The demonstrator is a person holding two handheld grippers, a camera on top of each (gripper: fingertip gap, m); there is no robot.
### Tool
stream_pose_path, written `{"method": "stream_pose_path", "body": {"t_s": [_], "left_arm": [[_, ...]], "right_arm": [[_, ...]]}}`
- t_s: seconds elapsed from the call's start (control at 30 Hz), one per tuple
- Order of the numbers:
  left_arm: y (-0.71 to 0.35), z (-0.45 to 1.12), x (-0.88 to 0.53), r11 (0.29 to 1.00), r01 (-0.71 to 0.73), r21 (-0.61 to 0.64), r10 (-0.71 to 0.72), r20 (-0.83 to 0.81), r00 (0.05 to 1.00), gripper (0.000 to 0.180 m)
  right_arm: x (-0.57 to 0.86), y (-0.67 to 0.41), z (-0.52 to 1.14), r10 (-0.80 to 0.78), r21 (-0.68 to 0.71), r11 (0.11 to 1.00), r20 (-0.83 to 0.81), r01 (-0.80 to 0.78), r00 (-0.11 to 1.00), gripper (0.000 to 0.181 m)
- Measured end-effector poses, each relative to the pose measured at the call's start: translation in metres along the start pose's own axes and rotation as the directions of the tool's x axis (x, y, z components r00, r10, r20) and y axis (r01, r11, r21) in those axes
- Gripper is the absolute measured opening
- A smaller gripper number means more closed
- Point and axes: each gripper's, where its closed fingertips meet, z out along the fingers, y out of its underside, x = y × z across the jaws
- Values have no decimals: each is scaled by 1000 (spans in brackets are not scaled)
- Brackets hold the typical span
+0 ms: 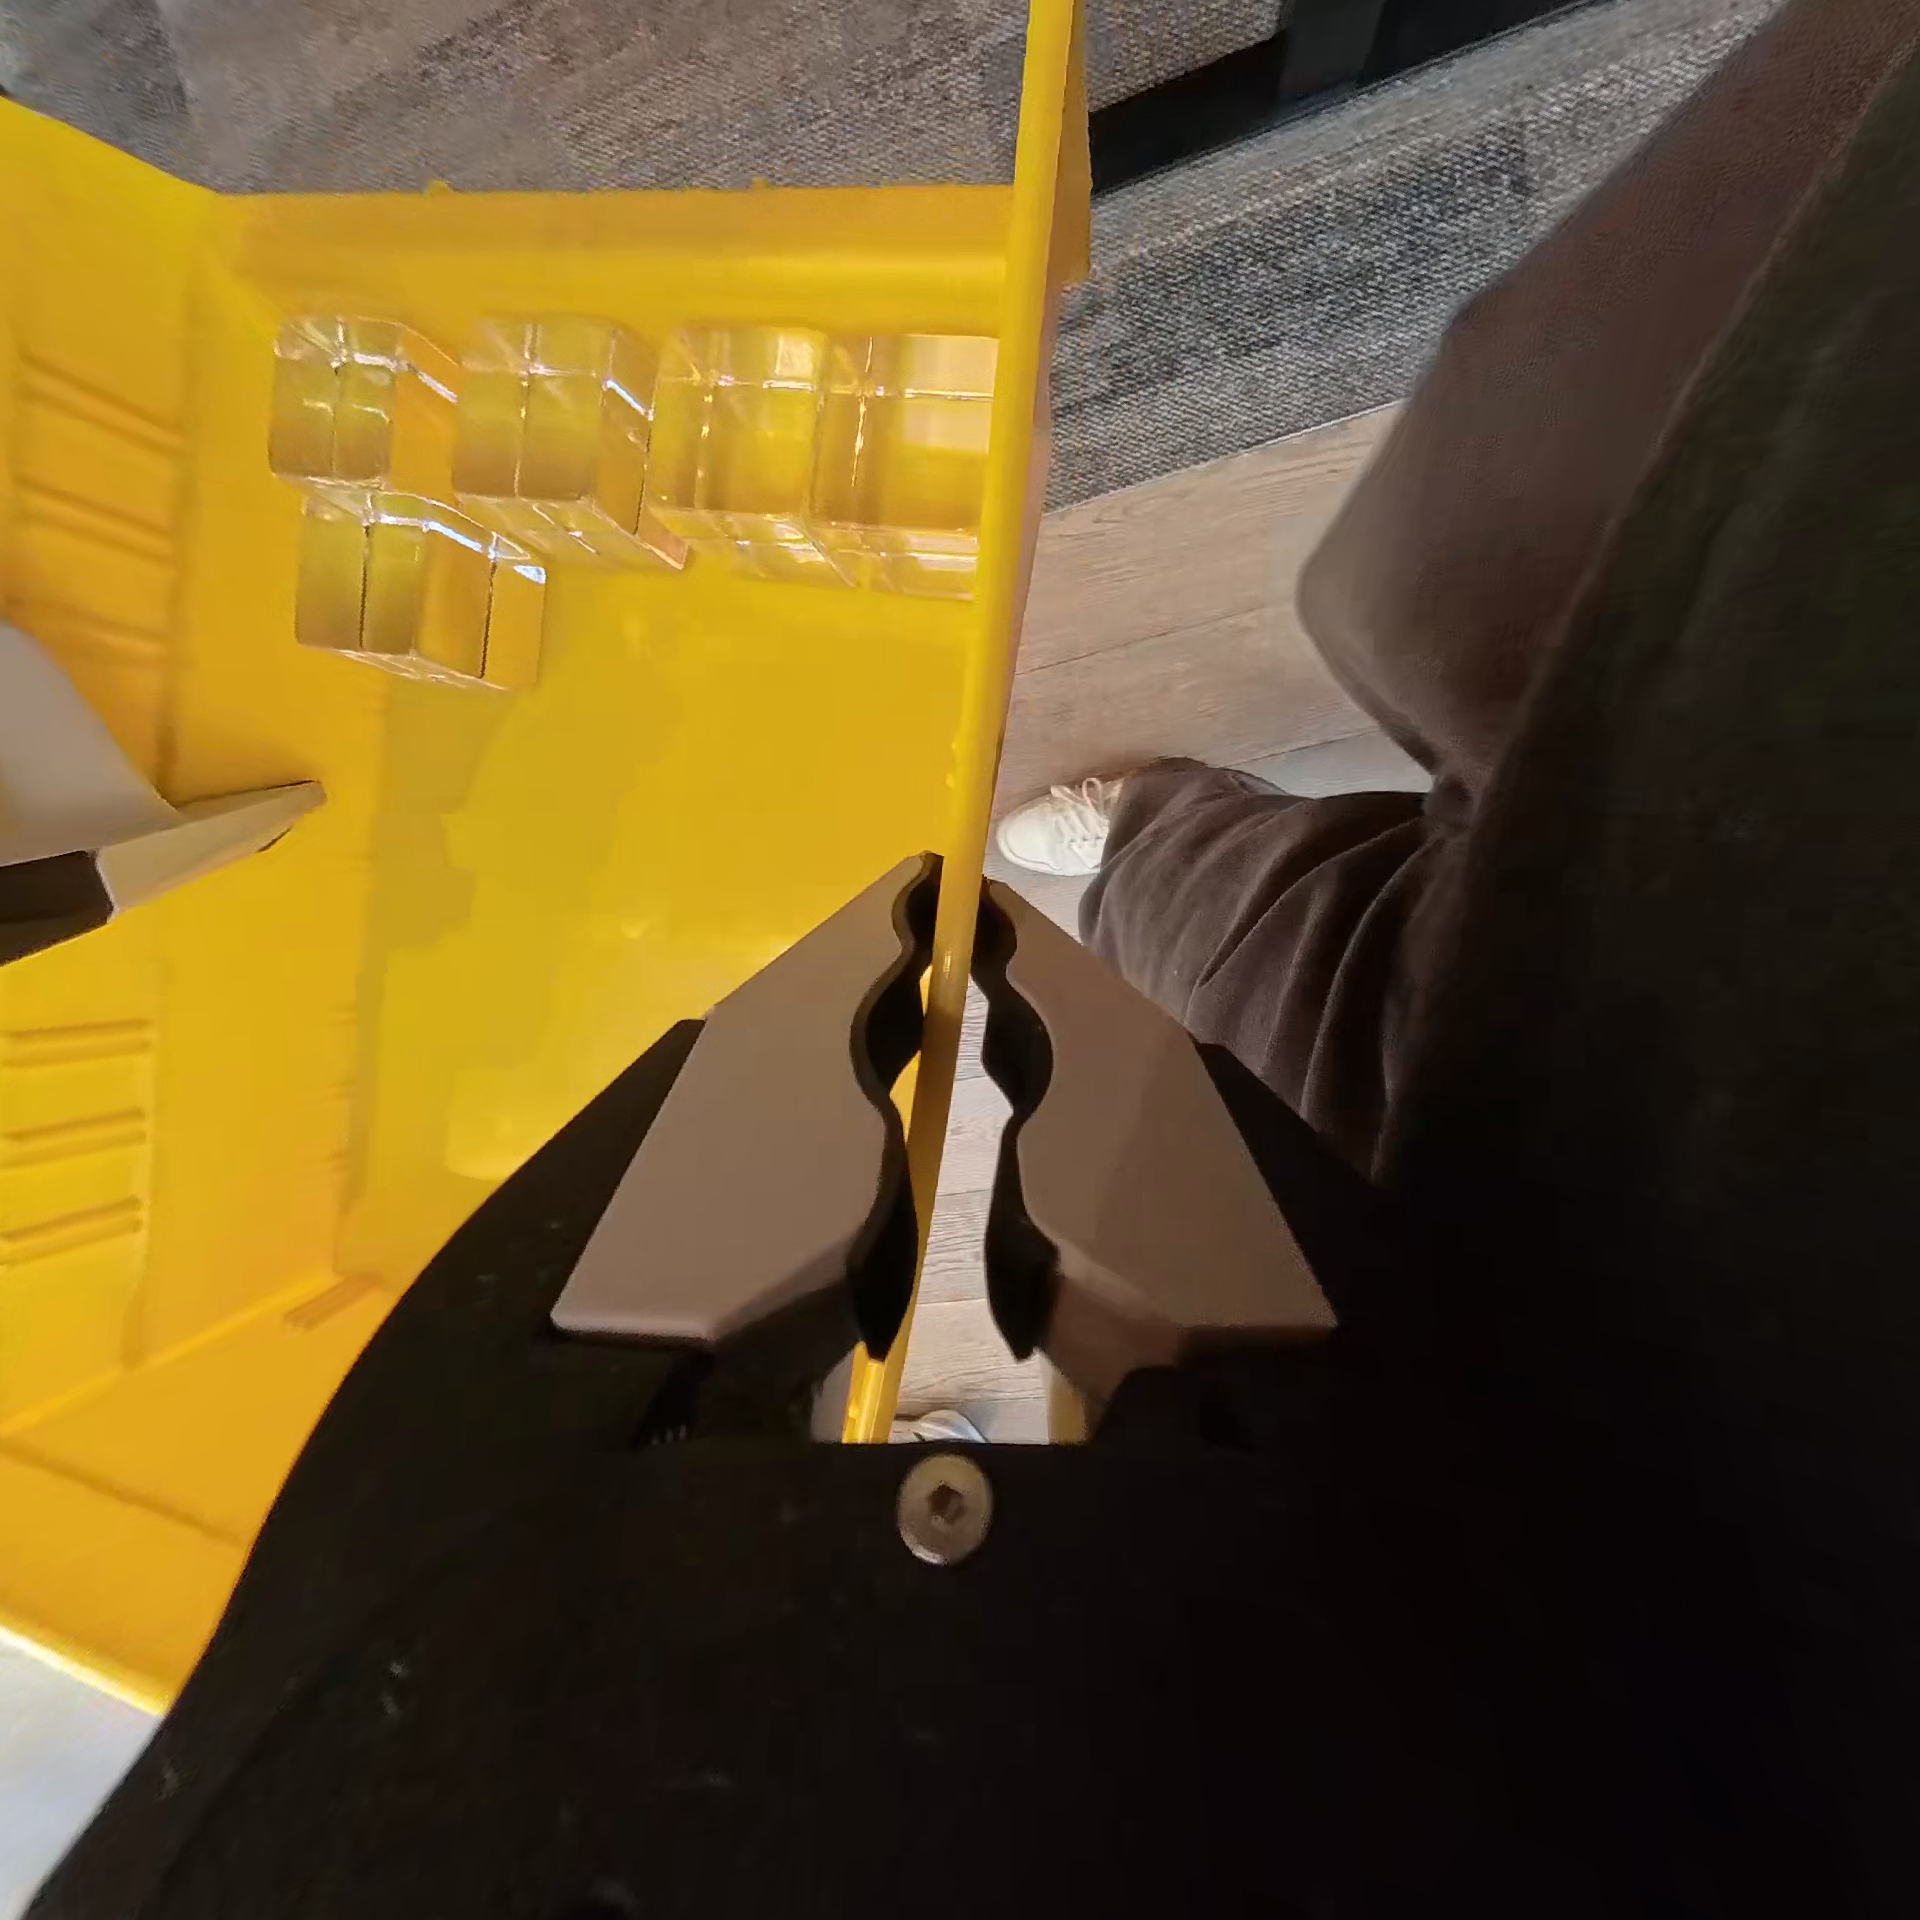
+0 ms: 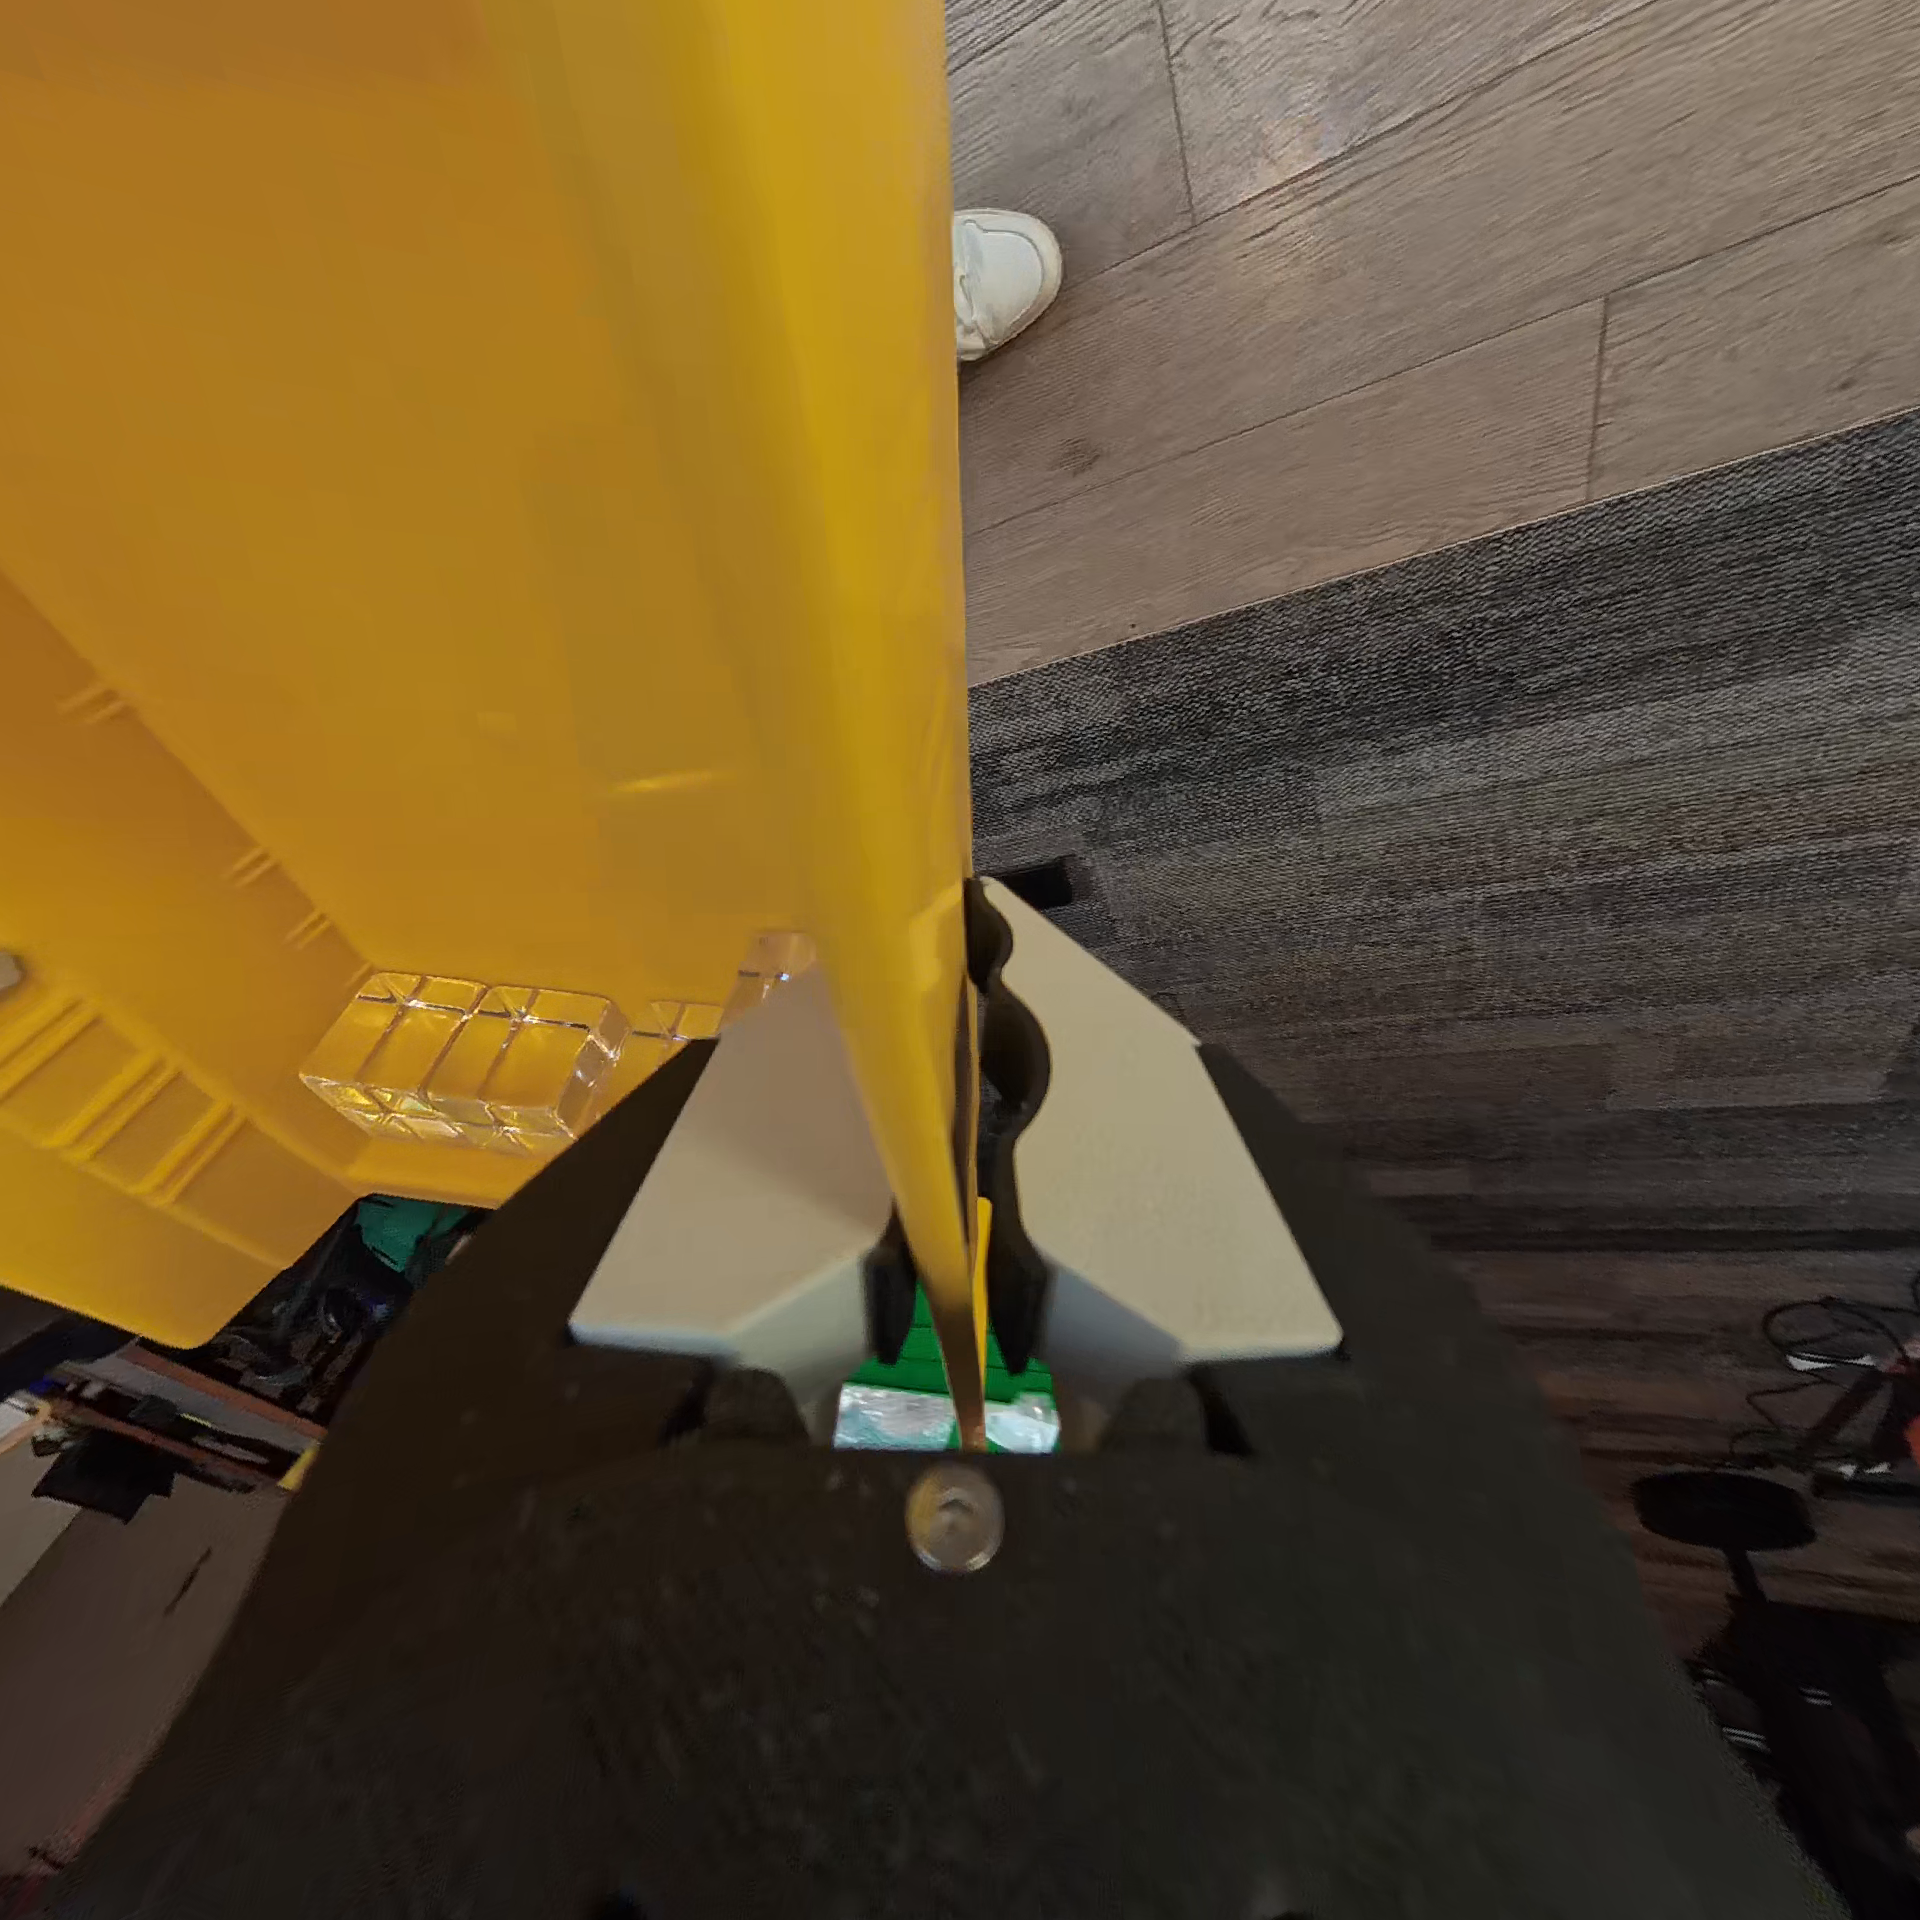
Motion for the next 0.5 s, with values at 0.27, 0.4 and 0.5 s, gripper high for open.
{"method": "stream_pose_path", "body": {"t_s": [0.27, 0.4, 0.5], "left_arm": [[46, -4, -240, 992, 128, -8, -128, 41, 991, 2], [91, 14, -366, 968, 252, -12, -249, 102, 963, 2], [131, 30, -460, 939, 342, -39, -330, 176, 927, 2]], "right_arm": [[215, -82, -92, -24, 237, 971, 33, 15, 999, 34], [346, -126, -136, 31, 452, 891, 48, -50, 998, 55], [451, -151, -176, 163, 667, 723, 85, -177, 983, 61]]}}
